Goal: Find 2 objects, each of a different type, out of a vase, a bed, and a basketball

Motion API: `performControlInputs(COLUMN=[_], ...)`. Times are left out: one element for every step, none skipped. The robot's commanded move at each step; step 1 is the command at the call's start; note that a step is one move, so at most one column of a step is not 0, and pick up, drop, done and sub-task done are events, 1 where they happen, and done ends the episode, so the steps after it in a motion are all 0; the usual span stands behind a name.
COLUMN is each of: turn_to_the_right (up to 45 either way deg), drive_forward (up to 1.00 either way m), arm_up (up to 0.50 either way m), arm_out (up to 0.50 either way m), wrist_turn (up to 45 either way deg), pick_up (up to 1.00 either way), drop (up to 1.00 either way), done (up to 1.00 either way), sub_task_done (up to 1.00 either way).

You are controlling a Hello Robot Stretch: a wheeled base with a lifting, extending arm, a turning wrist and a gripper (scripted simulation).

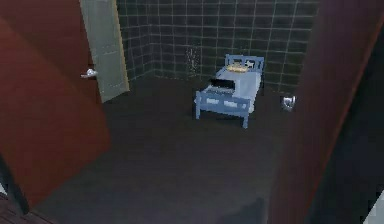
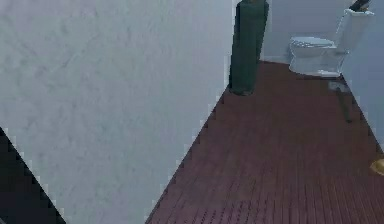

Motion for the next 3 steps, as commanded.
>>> performControlInputs(turn_to_the_right=[-45.0, -45.0, -45.0], drive_forward=[0.0, 0.0, 0.0], arm_up=[0.0, 0.0, 0.0], arm_out=[0.0, 0.0, 0.0], wrist_turn=[0.0, 0.0, 0.0], pick_up=[0.0, 0.0, 0.0], drop=[0.0, 0.0, 0.0], done=[0.0, 0.0, 0.0], sub_task_done=[0.0, 0.0, 0.0])
